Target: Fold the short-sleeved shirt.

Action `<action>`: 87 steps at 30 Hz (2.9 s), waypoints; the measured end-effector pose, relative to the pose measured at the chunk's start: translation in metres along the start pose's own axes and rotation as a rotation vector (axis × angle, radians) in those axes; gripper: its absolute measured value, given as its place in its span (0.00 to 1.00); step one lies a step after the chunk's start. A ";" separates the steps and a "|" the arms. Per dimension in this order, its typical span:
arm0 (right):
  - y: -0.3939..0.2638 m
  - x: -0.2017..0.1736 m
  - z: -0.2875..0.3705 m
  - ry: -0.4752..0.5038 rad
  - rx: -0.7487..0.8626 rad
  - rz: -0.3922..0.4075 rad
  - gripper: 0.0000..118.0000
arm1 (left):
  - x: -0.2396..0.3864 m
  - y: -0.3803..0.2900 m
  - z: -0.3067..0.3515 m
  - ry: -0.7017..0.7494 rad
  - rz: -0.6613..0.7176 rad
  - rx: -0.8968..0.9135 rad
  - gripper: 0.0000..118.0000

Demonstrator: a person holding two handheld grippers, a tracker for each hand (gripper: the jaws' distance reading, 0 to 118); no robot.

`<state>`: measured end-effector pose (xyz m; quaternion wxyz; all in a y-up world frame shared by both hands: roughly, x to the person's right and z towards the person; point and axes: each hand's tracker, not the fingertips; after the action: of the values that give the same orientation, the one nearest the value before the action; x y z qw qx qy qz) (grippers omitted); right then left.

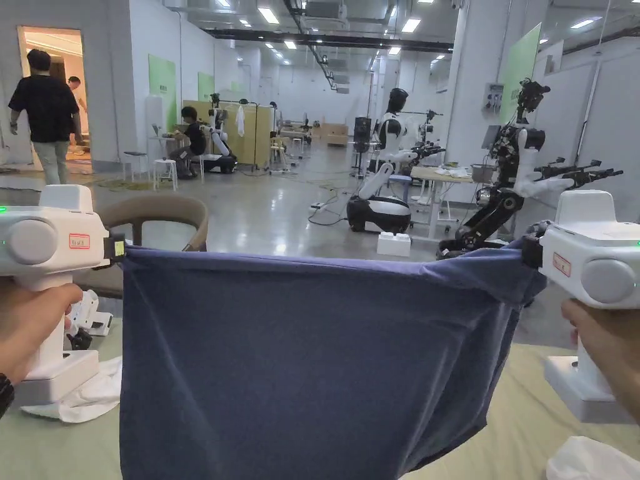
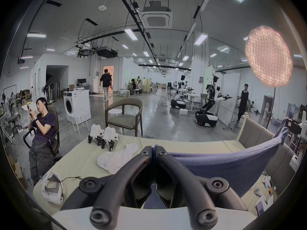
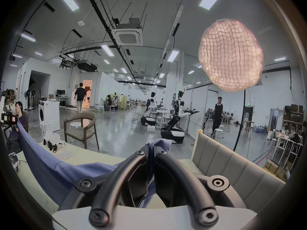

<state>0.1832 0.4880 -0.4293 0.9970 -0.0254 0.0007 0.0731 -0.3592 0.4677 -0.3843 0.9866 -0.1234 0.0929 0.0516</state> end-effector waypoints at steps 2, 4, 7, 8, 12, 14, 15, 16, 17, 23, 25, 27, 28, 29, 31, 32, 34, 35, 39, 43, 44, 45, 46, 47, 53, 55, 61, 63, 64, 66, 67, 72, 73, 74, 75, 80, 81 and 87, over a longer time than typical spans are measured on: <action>0.016 0.001 -0.009 -0.002 0.008 -0.004 0.03 | 0.002 0.016 -0.004 0.001 -0.016 0.016 0.00; 0.032 0.001 -0.017 -0.003 0.013 0.007 0.03 | 0.003 0.032 -0.009 0.005 -0.025 0.023 0.00; 0.052 0.002 -0.030 -0.010 0.023 0.013 0.03 | 0.006 0.053 -0.016 0.004 -0.038 0.030 0.00; 0.059 0.002 -0.034 -0.014 0.027 0.019 0.03 | 0.009 0.060 -0.019 0.005 -0.046 0.035 0.00; 0.081 0.003 -0.048 -0.029 0.056 0.039 0.03 | 0.015 0.082 -0.027 0.007 -0.076 0.063 0.00; 0.090 0.006 -0.056 -0.039 0.068 0.040 0.03 | 0.018 0.090 -0.030 0.007 -0.092 0.074 0.00; 0.094 0.008 -0.058 -0.041 0.079 0.038 0.03 | 0.017 0.092 -0.033 0.007 -0.096 0.079 0.00; 0.098 0.008 -0.060 -0.046 0.094 0.039 0.03 | 0.018 0.095 -0.033 0.006 -0.100 0.083 0.00; 0.100 0.008 -0.061 -0.052 0.099 0.045 0.03 | 0.020 0.096 -0.034 0.009 -0.101 0.088 0.00; 0.075 0.004 -0.051 -0.053 0.109 0.068 0.03 | 0.022 0.067 -0.036 0.008 -0.126 0.082 0.00; 0.055 0.002 -0.046 -0.048 0.077 0.090 0.03 | 0.018 0.046 -0.035 -0.002 -0.124 0.060 0.00; 0.026 0.003 -0.039 -0.035 0.046 0.093 0.03 | 0.014 0.017 -0.032 -0.019 -0.117 0.030 0.00; 0.012 0.002 -0.033 -0.036 0.027 0.088 0.03 | 0.011 0.002 -0.029 -0.024 -0.110 0.024 0.00; -0.003 0.001 -0.027 -0.033 0.015 0.078 0.03 | 0.009 -0.013 -0.026 -0.035 -0.106 0.013 0.00; -0.036 -0.001 -0.011 -0.022 -0.011 0.073 0.03 | 0.004 -0.048 -0.018 -0.037 -0.105 -0.016 0.00; -0.052 -0.003 -0.004 -0.016 -0.040 0.074 0.03 | 0.000 -0.065 -0.014 -0.047 -0.095 -0.035 0.00; -0.085 -0.002 0.003 0.004 -0.088 0.081 0.03 | -0.007 -0.096 -0.005 -0.057 -0.068 -0.076 0.00; -0.099 -0.002 0.010 0.007 -0.098 0.080 0.03 | -0.009 -0.112 0.001 -0.060 -0.051 -0.090 0.00; -0.145 -0.001 0.046 0.022 -0.154 0.073 0.03 | -0.018 -0.163 0.032 -0.063 -0.028 -0.117 0.00; -0.170 0.003 0.084 0.023 -0.186 0.072 0.03 | -0.027 -0.194 0.068 -0.088 0.022 -0.132 0.00; -0.174 0.005 0.094 0.026 -0.194 0.075 0.03 | -0.028 -0.200 0.080 -0.091 0.021 -0.132 0.00; -0.178 0.006 0.102 0.025 -0.198 0.080 0.03 | -0.029 -0.205 0.090 -0.092 0.028 -0.132 0.00; -0.179 0.006 0.114 0.024 -0.203 0.082 0.03 | -0.030 -0.209 0.099 -0.097 0.028 -0.129 0.00; -0.181 0.007 0.124 0.025 -0.208 0.084 0.03 | -0.031 -0.211 0.108 -0.097 0.028 -0.130 0.00; -0.186 0.004 0.177 0.023 -0.254 0.114 0.03 | -0.045 -0.228 0.147 -0.119 0.100 -0.140 0.00; -0.192 0.004 0.189 0.016 -0.275 0.116 0.03 | -0.044 -0.237 0.155 -0.111 0.074 -0.152 0.00; -0.227 0.000 0.217 0.014 -0.368 0.130 0.03 | -0.056 -0.284 0.166 -0.117 0.113 -0.259 0.00; -0.245 -0.001 0.222 0.026 -0.426 0.123 0.03 | -0.059 -0.309 0.165 -0.105 0.113 -0.310 0.00; -0.256 -0.002 0.223 0.030 -0.454 0.113 0.03 | -0.060 -0.321 0.164 -0.095 0.110 -0.348 0.00; -0.281 -0.002 0.222 0.035 -0.527 0.094 0.03 | -0.060 -0.346 0.158 -0.088 0.088 -0.423 0.00; -0.292 -0.003 0.221 0.038 -0.567 0.089 0.03 | -0.060 -0.358 0.155 -0.089 0.082 -0.457 0.00; -0.359 -0.009 0.216 0.094 -0.743 0.031 0.04 | -0.044 -0.414 0.139 -0.064 0.054 -0.618 0.00; -0.371 -0.011 0.214 0.098 -0.777 0.029 0.04 | -0.042 -0.422 0.136 -0.059 0.054 -0.634 0.00; -0.383 -0.013 0.212 0.093 -0.796 0.034 0.05 | -0.041 -0.430 0.132 -0.060 0.052 -0.640 0.00; -0.393 -0.015 0.210 0.090 -0.803 0.039 0.06 | -0.042 -0.439 0.129 -0.061 0.051 -0.642 0.00; -0.411 -0.020 0.204 0.045 -0.825 0.034 0.23 | -0.034 -0.450 0.118 -0.005 -0.003 -0.642 0.13; -0.407 -0.021 0.203 0.039 -0.809 0.029 0.35 | -0.032 -0.446 0.118 -0.005 -0.011 -0.630 0.21; -0.353 -0.036 0.194 0.031 -0.556 0.017 0.61 | -0.011 -0.403 0.113 -0.019 -0.051 -0.431 0.50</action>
<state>0.1990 0.1444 -0.2172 0.9509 -0.2993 -0.0038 0.0786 -0.3002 0.1070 -0.1808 0.9392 -0.3334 0.0673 0.0466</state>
